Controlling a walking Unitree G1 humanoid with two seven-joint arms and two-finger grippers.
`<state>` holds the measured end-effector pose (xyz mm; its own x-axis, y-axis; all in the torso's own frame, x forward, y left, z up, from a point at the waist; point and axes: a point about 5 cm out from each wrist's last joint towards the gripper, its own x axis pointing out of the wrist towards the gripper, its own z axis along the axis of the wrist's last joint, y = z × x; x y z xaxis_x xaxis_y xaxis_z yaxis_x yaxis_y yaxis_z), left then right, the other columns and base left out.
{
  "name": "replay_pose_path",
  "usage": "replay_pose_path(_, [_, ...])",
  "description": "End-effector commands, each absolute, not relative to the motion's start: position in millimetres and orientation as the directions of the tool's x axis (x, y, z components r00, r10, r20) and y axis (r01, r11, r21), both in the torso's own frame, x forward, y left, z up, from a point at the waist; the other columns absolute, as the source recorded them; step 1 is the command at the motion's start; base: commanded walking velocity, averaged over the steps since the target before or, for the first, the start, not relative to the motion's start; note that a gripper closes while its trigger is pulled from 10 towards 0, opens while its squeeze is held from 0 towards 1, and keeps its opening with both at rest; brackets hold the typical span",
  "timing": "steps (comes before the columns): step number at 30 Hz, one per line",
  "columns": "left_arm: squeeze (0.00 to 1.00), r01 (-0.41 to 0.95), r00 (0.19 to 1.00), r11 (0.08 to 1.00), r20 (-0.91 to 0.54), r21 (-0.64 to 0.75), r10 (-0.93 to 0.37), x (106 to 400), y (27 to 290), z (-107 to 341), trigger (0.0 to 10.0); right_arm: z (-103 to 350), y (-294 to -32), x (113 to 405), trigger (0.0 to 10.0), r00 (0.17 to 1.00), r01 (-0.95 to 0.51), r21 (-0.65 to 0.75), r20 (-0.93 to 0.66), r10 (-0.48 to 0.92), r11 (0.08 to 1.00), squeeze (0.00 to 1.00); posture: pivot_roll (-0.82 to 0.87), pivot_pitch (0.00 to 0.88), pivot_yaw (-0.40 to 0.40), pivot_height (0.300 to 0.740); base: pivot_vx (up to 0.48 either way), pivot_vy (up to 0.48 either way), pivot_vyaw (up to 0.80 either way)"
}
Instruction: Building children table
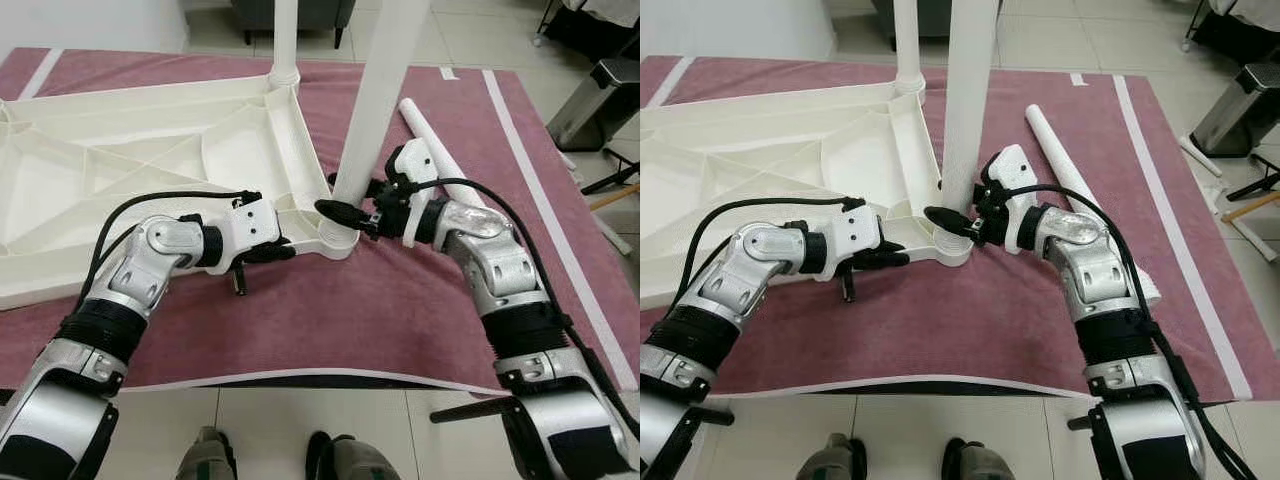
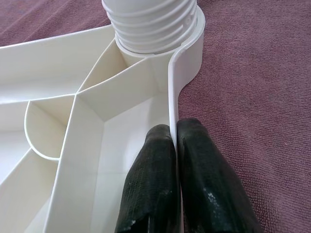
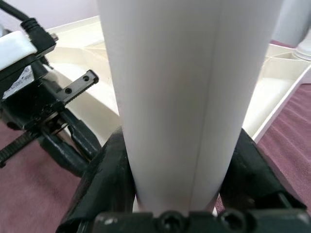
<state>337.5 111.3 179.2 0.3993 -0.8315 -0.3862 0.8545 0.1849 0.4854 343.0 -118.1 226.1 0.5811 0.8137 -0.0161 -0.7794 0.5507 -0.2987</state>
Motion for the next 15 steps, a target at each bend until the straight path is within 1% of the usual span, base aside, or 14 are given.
replay_pose_path(1, [0.0,0.889,0.352,0.161,-0.415,0.428,-0.839,330,108,162,0.0,208,-120,345,0.0,0.656,-0.737,-0.263,-0.061,0.752,0.622,0.0,0.08,0.17,-0.015,0.74,0.0,0.0,0.0])
replay_pose_path(3, [0.0,0.89,0.349,0.161,-0.413,0.426,-0.841,329,108,162,0.0,200,-115,344,0.0,0.717,-0.686,-0.244,-0.065,0.694,0.685,0.0,0.08,0.171,-0.015,0.74,0.0,0.0,0.0])
replay_pose_path(5, [0.0,0.89,0.349,0.161,-0.413,0.426,-0.841,329,108,162,0.0,200,-115,344,0.0,0.717,-0.686,-0.244,-0.065,0.694,0.685,0.0,0.08,0.171,-0.015,0.74,0.0,0.0,0.0])
replay_pose_path(7, [0.0,0.892,0.345,0.16,-0.411,0.422,-0.844,329,107,162,0.0,187,-107,342,0.0,0.823,-0.566,-0.22,-0.085,0.562,0.795,0.0,0.08,0.174,-0.016,0.74,0.0,0.0,0.0])
replay_pose_path(9, [0.0,0.894,0.342,0.158,-0.41,0.42,-0.846,328,107,162,0.0,178,-104,340,0.0,0.9,-0.435,-0.202,-0.104,0.423,0.877,0.0,0.08,0.176,-0.014,0.74,0.0,0.0,0.0])
replay_pose_path(10, [0.0,0.894,0.34,0.157,-0.41,0.419,-0.846,328,107,162,0.0,176,-103,339,0.0,0.924,-0.382,-0.205,-0.104,0.368,0.901,0.0,0.07,0.176,-0.014,0.74,0.0,0.0,0.0])
replay_pose_path(13, [0.0,0.896,0.335,0.152,-0.412,0.417,-0.847,328,107,162,0.0,170,-102,336,0.0,0.967,-0.243,-0.138,-0.118,0.227,0.96,0.0,0.07,0.18,-0.01,0.74,0.0,0.0,0.0])
replay_pose_path(14, [0.0,0.896,0.335,0.152,-0.412,0.417,-0.847,328,107,162,0.0,170,-102,336,0.0,0.967,-0.243,-0.138,-0.118,0.227,0.96,0.0,0.07,0.18,-0.01,0.74,0.0,0.0,0.0])
replay_pose_path(15, [0.0,0.897,0.332,0.149,-0.413,0.415,-0.848,328,107,162,0.0,169,-101,335,0.0,0.973,-0.211,-0.121,-0.123,0.197,0.97,0.0,0.07,0.18,-0.01,0.74,0.0,0.0,0.0])
